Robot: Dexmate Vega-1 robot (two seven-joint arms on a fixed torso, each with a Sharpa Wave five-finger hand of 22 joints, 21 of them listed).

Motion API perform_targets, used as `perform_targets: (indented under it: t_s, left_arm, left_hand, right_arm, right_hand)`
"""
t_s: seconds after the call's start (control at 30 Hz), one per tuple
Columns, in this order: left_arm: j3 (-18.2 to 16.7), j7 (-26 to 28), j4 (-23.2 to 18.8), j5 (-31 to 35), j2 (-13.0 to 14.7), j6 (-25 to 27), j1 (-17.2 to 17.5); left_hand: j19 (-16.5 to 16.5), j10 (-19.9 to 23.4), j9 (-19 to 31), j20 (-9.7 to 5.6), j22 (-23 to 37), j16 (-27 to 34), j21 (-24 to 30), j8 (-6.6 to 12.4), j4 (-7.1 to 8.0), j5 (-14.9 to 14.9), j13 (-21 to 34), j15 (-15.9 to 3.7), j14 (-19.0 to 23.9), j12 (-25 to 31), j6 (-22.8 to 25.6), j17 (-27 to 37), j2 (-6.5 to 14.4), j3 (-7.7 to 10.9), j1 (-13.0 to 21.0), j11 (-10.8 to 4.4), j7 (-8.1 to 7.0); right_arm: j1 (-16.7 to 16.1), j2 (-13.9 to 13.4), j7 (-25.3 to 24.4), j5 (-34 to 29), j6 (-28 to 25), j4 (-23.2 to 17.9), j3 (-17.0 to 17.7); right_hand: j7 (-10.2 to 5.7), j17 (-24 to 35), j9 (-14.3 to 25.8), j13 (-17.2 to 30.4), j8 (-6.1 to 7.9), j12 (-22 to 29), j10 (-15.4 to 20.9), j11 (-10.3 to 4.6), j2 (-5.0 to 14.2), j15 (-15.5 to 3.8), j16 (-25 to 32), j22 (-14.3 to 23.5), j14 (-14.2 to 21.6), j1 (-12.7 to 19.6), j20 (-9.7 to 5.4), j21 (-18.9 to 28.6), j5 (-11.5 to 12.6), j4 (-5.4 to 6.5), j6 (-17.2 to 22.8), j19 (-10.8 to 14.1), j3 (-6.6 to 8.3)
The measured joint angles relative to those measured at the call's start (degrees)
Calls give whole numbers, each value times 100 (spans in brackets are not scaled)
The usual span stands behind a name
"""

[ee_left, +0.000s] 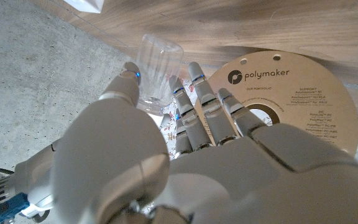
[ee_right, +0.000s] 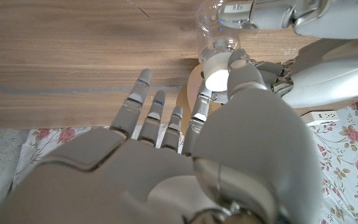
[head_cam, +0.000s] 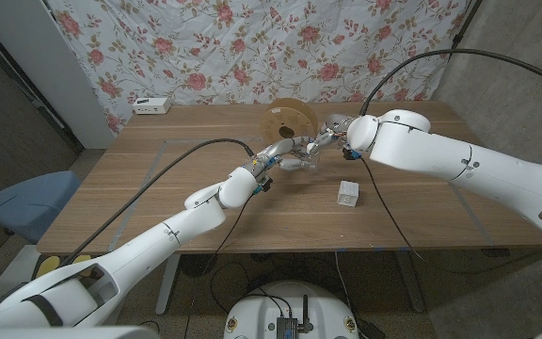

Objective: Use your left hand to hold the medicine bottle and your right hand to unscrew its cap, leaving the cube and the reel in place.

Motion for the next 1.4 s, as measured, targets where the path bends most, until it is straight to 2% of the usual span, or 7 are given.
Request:
perform_targets:
  t_s: [0.33,0.6,1.4]
  left_arm:
    - [-1,0,2,-7,1,0,3]
    - [-2,0,14,-11,1,-13,2]
    - [-2,5,83,-15,-17,-42,-34]
  left_hand:
    - [0,9,0,0,0,0,0,0,0,0,-3,0,0,-14,0,0,0,0,0,-9,0]
    - [0,9,0,0,0,0,0,0,0,0,0,0,0,5,0,0,0,0,0,-8,0]
    - [0,-3,0,0,0,0,0,0,0,0,2,0,0,4,0,0,0,0,0,3,0]
  right_arm:
    - [-125,-37,-16,-20,94,-25,123]
    - [-224,-80,-1,-26,209,-31,228]
    - [-360,-97,200,-167,479,-18,415]
  right_hand:
    - [8,-1,-50,-29,-44,0,42,-41,113,-123,0,0,1,172,-38,0,-4,-62,8,-38,45]
    - [50,-1,-83,-29,-56,0,72,-71,113,-183,0,0,-1,261,-38,0,-40,-86,51,-38,69]
    - [50,26,-134,-28,-38,0,72,-70,120,-160,21,0,22,282,-62,0,-88,-44,51,-13,59]
